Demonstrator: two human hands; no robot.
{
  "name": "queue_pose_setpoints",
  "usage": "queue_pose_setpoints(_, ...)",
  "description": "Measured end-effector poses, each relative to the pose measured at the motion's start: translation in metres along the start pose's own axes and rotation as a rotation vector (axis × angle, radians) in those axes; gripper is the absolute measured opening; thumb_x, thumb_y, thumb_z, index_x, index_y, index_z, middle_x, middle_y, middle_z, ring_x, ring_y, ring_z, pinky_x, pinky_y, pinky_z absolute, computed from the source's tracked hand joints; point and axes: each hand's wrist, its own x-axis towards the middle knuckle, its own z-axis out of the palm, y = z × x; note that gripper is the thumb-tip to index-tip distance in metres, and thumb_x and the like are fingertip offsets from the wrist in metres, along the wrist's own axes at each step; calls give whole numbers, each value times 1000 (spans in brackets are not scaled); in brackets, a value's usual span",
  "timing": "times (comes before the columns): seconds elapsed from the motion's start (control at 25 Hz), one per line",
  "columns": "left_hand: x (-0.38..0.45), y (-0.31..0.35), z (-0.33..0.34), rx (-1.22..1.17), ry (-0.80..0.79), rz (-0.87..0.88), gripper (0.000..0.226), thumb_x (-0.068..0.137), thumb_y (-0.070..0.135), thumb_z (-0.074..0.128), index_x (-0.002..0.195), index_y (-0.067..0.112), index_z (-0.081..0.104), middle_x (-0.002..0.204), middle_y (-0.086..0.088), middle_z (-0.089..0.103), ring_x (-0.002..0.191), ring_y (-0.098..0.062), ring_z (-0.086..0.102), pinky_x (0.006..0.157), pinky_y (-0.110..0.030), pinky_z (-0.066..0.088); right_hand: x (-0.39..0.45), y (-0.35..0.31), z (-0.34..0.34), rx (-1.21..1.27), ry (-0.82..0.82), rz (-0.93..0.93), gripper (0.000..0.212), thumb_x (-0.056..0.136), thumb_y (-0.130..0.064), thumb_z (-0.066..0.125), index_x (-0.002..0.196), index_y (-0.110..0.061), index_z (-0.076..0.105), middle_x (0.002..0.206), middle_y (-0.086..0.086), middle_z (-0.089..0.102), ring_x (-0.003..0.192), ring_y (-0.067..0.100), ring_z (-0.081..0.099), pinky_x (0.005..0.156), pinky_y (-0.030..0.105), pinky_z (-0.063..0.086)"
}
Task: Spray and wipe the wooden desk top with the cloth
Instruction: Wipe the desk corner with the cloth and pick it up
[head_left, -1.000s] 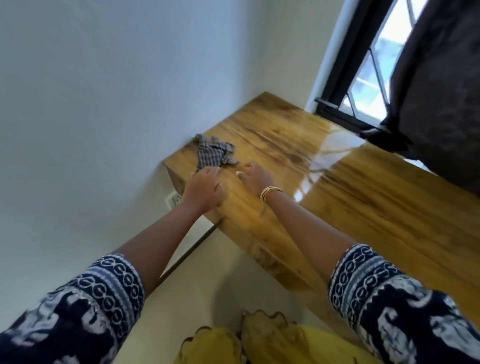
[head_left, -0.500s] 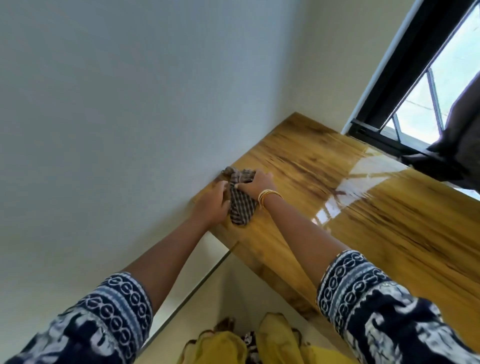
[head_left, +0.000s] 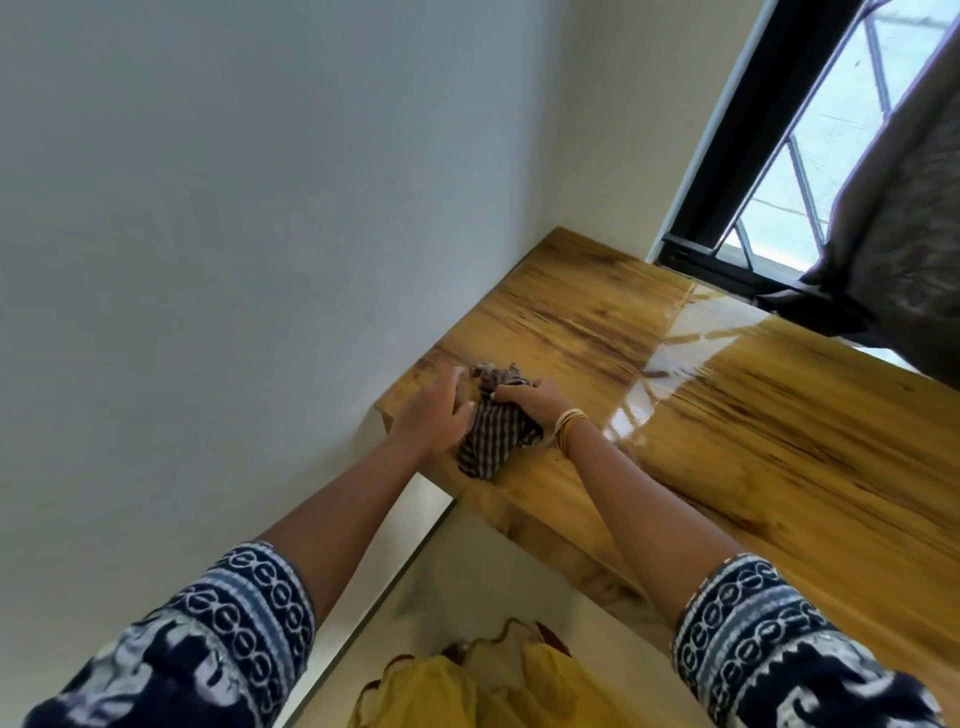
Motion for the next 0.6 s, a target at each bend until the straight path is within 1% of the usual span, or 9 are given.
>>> queue_pose_setpoints(0.04, -8, 7, 3, -8, -2, 12, 52, 97, 30, 53, 145, 14, 37, 137, -11, 55, 122, -25, 55, 95, -38, 50, -8, 9, -5, 99, 8, 16, 44, 74, -34, 81, 102, -7, 61, 104, 11, 65, 96, 25, 62, 89, 42, 56)
queue_pose_setpoints(0.12, -28, 25, 10, -77, -31, 30, 52, 98, 37, 51, 144, 15, 39, 138, -12, 54, 123, -26, 54, 95, -39, 51, -30, 27, -13, 319, 30, 52, 60, 70, -29, 85, 118, -4, 60, 115, 15, 64, 102, 31, 63, 89, 47, 56)
queue_pose_setpoints(0.28, -80, 61, 32, -224, -91, 52, 54, 95, 46, 53, 138, 14, 46, 131, -11, 58, 116, -25, 58, 89, -39, 55, -84, 69, -28, 685, -27, 113, 74, 59, -28, 87, 123, -4, 58, 118, 20, 64, 103, 37, 64, 74, 46, 58)
queue_pose_setpoints(0.32, -95, 69, 41, -236, -89, 58, 51, 95, 46, 53, 134, 12, 50, 125, -9, 61, 110, -24, 60, 86, -37, 55, -100, 80, -33, 745, -57, 117, 68, 65, -28, 84, 123, -4, 58, 117, 20, 65, 102, 36, 65, 73, 45, 58)
queue_pose_setpoints(0.36, -108, 78, 48, -252, -82, 49, 46, 95, 46, 53, 126, 12, 56, 116, -7, 64, 104, -22, 62, 83, -35, 55, -117, 89, -37, 797, -84, 112, 55, 74, -27, 78, 120, -3, 59, 113, 20, 65, 98, 34, 64, 72, 43, 57)
queue_pose_setpoints(0.44, -133, 96, 61, -296, -68, 11, 36, 94, 47, 55, 101, 13, 64, 92, -3, 66, 88, -23, 65, 72, -35, 52, -150, 110, -49, 879, -115, 99, 29, 88, -25, 64, 108, -5, 59, 100, 16, 64, 87, 30, 62, 70, 39, 53)
queue_pose_setpoints(0.48, -143, 103, 66, -336, -68, -17, 38, 92, 48, 58, 91, 11, 65, 84, -4, 65, 82, -25, 65, 68, -37, 51, -164, 119, -54, 900, -123, 100, 24, 90, -26, 60, 104, -6, 58, 96, 15, 62, 82, 28, 60, 67, 38, 50)
queue_pose_setpoints(0.52, -154, 110, 71, -386, -79, -45, 40, 89, 49, 62, 88, 9, 66, 81, -6, 66, 81, -27, 66, 67, -40, 53, -180, 129, -59, 910, -123, 104, 23, 91, -27, 58, 101, -7, 57, 93, 14, 61, 80, 26, 59, 64, 36, 49)
queue_pose_setpoints(0.6, -178, 123, 79, -483, -119, -90, 46, 81, 50, 70, 91, 6, 69, 87, -11, 70, 84, -28, 69, 74, -44, 59, -212, 150, -66, 931, -130, 104, 26, 90, -30, 57, 101, -7, 57, 93, 14, 61, 78, 26, 59, 59, 32, 50)
